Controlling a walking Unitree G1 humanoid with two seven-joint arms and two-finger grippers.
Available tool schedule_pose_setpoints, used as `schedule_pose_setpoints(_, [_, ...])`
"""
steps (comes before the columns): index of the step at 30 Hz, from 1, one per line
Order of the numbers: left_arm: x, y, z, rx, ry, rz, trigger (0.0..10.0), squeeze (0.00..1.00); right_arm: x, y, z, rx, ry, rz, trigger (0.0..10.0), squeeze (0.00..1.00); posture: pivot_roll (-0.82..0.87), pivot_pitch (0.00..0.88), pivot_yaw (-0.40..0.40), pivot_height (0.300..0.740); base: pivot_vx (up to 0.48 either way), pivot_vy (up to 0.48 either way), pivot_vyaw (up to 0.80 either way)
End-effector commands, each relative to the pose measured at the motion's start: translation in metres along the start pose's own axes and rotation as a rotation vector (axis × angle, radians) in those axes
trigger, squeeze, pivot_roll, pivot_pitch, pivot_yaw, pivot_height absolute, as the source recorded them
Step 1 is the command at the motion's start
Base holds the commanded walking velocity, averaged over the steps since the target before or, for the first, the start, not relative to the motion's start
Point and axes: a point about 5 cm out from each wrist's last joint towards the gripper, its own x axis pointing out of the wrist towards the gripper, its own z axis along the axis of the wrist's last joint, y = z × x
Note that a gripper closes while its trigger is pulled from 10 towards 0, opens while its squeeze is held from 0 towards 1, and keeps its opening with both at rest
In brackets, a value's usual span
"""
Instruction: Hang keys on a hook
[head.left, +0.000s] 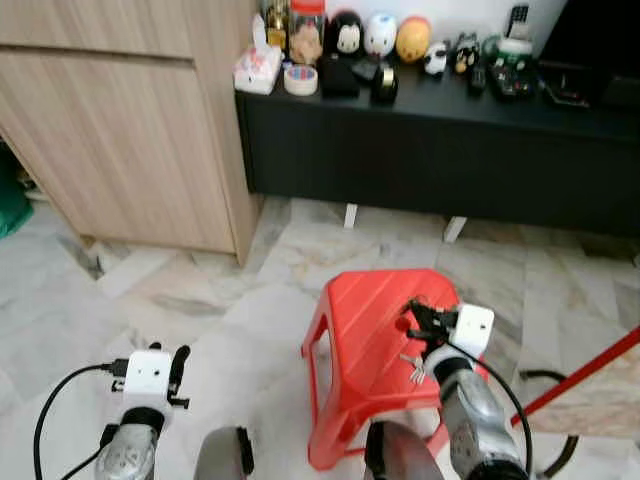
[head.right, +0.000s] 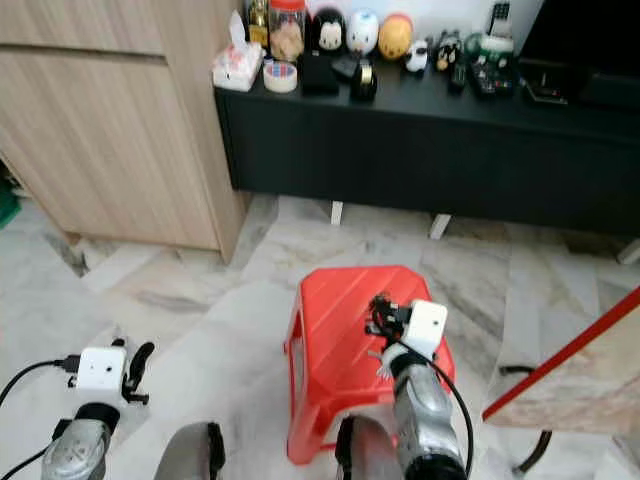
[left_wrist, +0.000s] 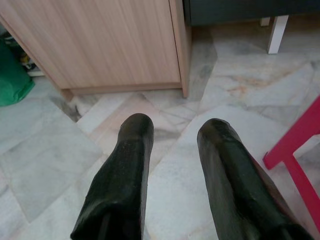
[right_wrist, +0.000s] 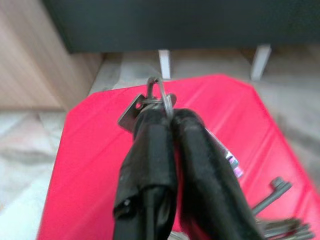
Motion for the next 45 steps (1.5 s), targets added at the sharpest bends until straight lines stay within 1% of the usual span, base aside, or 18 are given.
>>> schedule_pose_setpoints(1, [-0.001, 0.0, -0.006, -0.018, 0.018, 0.019, 10.0, 0.0, 0.002, 0.004, 0.015, -0.043, -0.081, 0.024, 10.0, 0.0, 0.08, 0.0, -0.104, 0.604, 0.0, 0.0, 0.0])
schedule_pose_setpoints(6, [0.001, -0.003, -0.016, -0.04, 0.053, 0.027, 10.0, 0.0, 0.008, 0.006, 0.019, 0.016, -0.086, -0.013, 10.0, 0.0, 0.09, 0.0, -0.104, 0.604, 0.0, 0.0, 0.0])
schedule_pose_setpoints(9, [0.0, -0.005, -0.024, -0.048, 0.087, 0.029, 10.0, 0.0, 0.009, 0.005, 0.018, 0.012, -0.08, -0.035, 10.0, 0.0, 0.1, 0.0, -0.103, 0.613, 0.0, 0.0, 0.0])
schedule_pose_setpoints(14, [-0.007, -0.004, -0.038, -0.057, 0.132, 0.033, 10.0, 0.0, 0.008, 0.01, 0.016, -0.001, -0.082, -0.025, 10.0, 0.0, 0.09, 0.0, -0.097, 0.648, 0.0, 0.0, 0.0])
schedule_pose_setpoints(16, [-0.008, -0.004, -0.041, -0.056, 0.147, 0.032, 10.0, 0.0, 0.007, 0.009, 0.012, 0.003, -0.07, -0.031, 10.0, 0.0, 0.09, 0.0, -0.095, 0.658, 0.0, 0.0, 0.0])
schedule_pose_setpoints(17, [-0.01, -0.005, -0.045, -0.056, 0.163, 0.035, 10.0, 0.0, 0.004, 0.007, 0.006, 0.001, -0.05, -0.043, 10.0, 0.0, 0.09, 0.0, -0.094, 0.673, 0.0, 0.0, 0.0])
schedule_pose_setpoints(24, [-0.012, -0.008, -0.054, -0.071, 0.206, 0.035, 10.0, 0.0, -0.002, -0.001, -0.005, 0.001, -0.011, -0.071, 10.0, 0.0, 0.09, 0.0, -0.09, 0.723, 0.0, 0.0, 0.0])
schedule_pose_setpoints(30, [-0.015, -0.011, -0.063, -0.082, 0.25, 0.025, 10.0, 0.0, -0.002, -0.003, -0.008, 0.019, -0.004, -0.086, 10.0, 0.0, 0.09, 0.0, -0.087, 0.74, 0.0, 0.0, 0.0])
schedule_pose_setpoints(32, [-0.022, -0.015, -0.075, -0.077, 0.329, 0.017, 10.0, 0.0, -0.004, -0.007, -0.015, 0.032, 0.021, -0.108, 10.0, 0.0, 0.1, 0.0, -0.085, 0.74, 0.0, 0.0, 0.0])
schedule_pose_setpoints(33, [-0.022, -0.015, -0.075, -0.077, 0.329, 0.017, 10.0, 0.0, -0.004, -0.007, -0.015, 0.032, 0.021, -0.108, 10.0, 0.0, 0.1, 0.0, -0.085, 0.74, 0.0, 0.0, 0.0])
schedule_pose_setpoints(34, [-0.027, -0.013, -0.082, -0.064, 0.369, 0.047, 10.0, 0.0, -0.005, -0.008, -0.016, 0.037, 0.022, -0.107, 10.0, 0.0, 0.1, 0.0, -0.085, 0.74, 0.0, 0.0, 0.0])
schedule_pose_setpoints(36, [-0.03, -0.012, -0.085, -0.062, 0.395, 0.062, 10.0, 0.0, -0.006, -0.009, -0.017, 0.051, 0.021, -0.11, 10.0, 0.0, 0.11, 0.0, -0.086, 0.74, 0.0, 0.0, 0.0])
schedule_pose_setpoints(37, [-0.031, -0.012, -0.088, -0.062, 0.411, 0.06, 10.0, 0.0, -0.007, -0.009, -0.018, 0.071, 0.02, -0.115, 10.0, 0.0, 0.11, 0.0, -0.084, 0.74, 0.0, 0.0, 0.0])
schedule_pose_setpoints(38, [-0.036, -0.014, -0.094, -0.054, 0.458, 0.046, 10.0, 0.0, -0.009, -0.012, -0.023, 0.105, 0.037, -0.134, 10.0, 0.0, 0.11, 0.0, -0.084, 0.74, 0.0, 0.0, 0.0])
schedule_pose_setpoints(39, [-0.036, -0.014, -0.094, -0.054, 0.458, 0.046, 10.0, 0.0, -0.009, -0.012, -0.023, 0.105, 0.037, -0.134, 10.0, 0.0, 0.11, 0.0, -0.084, 0.74, 0.0, 0.0, 0.0])
schedule_pose_setpoints(40, [-0.043, -0.017, -0.103, -0.031, 0.523, 0.021, 10.0, 0.0, -0.013, -0.019, -0.031, 0.133, 0.062, -0.186, 10.0, 0.0, 0.11, 0.0, -0.085, 0.74, 0.0, 0.0, 0.0])
schedule_pose_setpoints(41, [-0.049, -0.019, -0.108, -0.029, 0.558, 0.014, 10.0, 0.0, -0.018, -0.026, -0.038, 0.168, 0.086, -0.242, 10.0, 0.0, 0.12, 0.0, -0.088, 0.74, 0.0, 0.0, 0.0])
schedule_pose_setpoints(45, [-0.059, -0.02, -0.116, -0.043, 0.615, 0.031, 10.0, 0.0, -0.024, -0.032, -0.047, 0.162, 0.126, -0.275, 10.0, 0.0, 0.11, 0.0, -0.083, 0.74, 0.0, 0.0, 0.0])
